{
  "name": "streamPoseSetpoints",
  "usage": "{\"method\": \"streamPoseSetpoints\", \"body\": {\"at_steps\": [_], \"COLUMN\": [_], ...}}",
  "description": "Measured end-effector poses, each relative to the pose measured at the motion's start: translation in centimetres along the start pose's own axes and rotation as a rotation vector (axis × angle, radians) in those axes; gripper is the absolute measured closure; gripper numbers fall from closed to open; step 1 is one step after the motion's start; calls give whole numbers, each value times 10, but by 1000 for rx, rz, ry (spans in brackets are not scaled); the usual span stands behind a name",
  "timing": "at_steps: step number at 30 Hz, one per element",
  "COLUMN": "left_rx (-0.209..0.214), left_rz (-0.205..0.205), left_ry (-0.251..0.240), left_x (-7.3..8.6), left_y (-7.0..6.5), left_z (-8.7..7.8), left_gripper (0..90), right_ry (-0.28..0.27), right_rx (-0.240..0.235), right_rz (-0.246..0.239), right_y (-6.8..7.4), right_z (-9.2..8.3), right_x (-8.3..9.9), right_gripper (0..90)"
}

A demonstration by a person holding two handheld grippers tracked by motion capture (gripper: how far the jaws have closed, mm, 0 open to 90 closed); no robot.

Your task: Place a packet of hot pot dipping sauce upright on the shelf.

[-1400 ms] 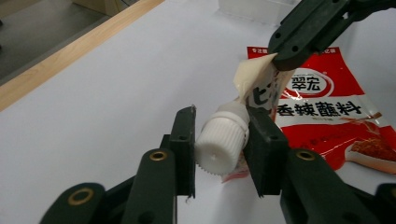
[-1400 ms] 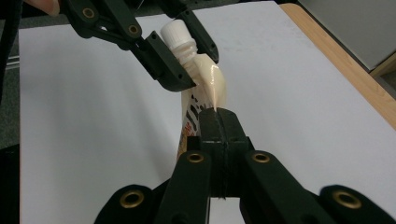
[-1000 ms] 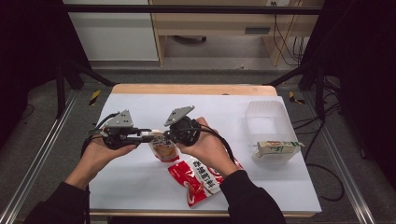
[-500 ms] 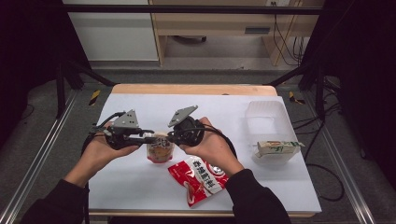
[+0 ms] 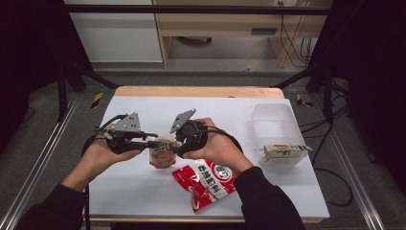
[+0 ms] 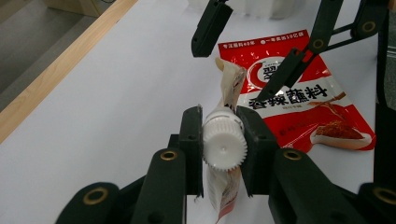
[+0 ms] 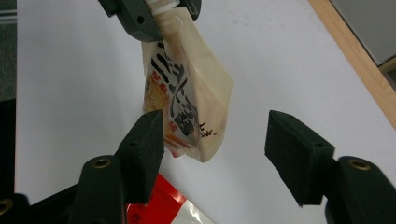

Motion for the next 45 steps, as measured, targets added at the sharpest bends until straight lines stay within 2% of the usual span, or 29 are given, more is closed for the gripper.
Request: {"method": "streamPoseSetpoints", "body": {"at_steps": [8, 13, 16, 17, 18, 21, 26, 34, 35, 39, 42, 45], "left_rx": [21, 29, 30, 29, 29, 31, 33, 28, 27, -31, -67, -100], "left_rz": [16, 22, 22, 22, 22, 19, 7, -36, -46, -82, -96, -138], "left_ry": [0, 2, 1, 1, 0, 0, -11, -50, -65, -103, -111, -111], "left_x": [-1, -1, -1, -1, -1, -1, -1, 1, 0, 2, 13, 30], "left_y": [-4, -6, -6, -6, -6, -6, -6, -1, -1, 4, 5, 5], "left_z": [1, 2, 2, 2, 2, 2, 2, -3, -4, -6, -8, -9], "left_gripper": [730, 730, 730, 730, 730, 730, 729, 718, 706, 457, 329, 261], "right_ry": [58, 81, 92, 101, 101, 116, 126, 126, 130, 139, 142, 139], "right_rx": [-36, -56, -76, -87, -87, -100, -92, -52, -42, -11, 2, 10], "right_rz": [-39, -44, -51, -62, -62, -70, -65, -75, -83, -82, -87, -77], "right_y": [2, 3, 5, 7, 7, 10, 11, 8, 7, 2, -2, -7], "right_z": [7, 10, 11, 12, 12, 12, 10, 6, 6, 4, 2, -1], "right_x": [-2, -4, -4, -4, -4, -3, -4, -13, -14, -18, -18, -18], "right_gripper": [411, 458, 547, 612, 612, 699, 827, 880, 881, 884, 884, 884]}}
Point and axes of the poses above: each handheld gripper's, and its own axes: z roughly forward along the jaws, x roughly out of its underside, y roughly to its left, the point moved 9 cm from there along z, roughly forward along the jaws, and after that the axes turned 3 degrees about y, right-handed, at the moved point
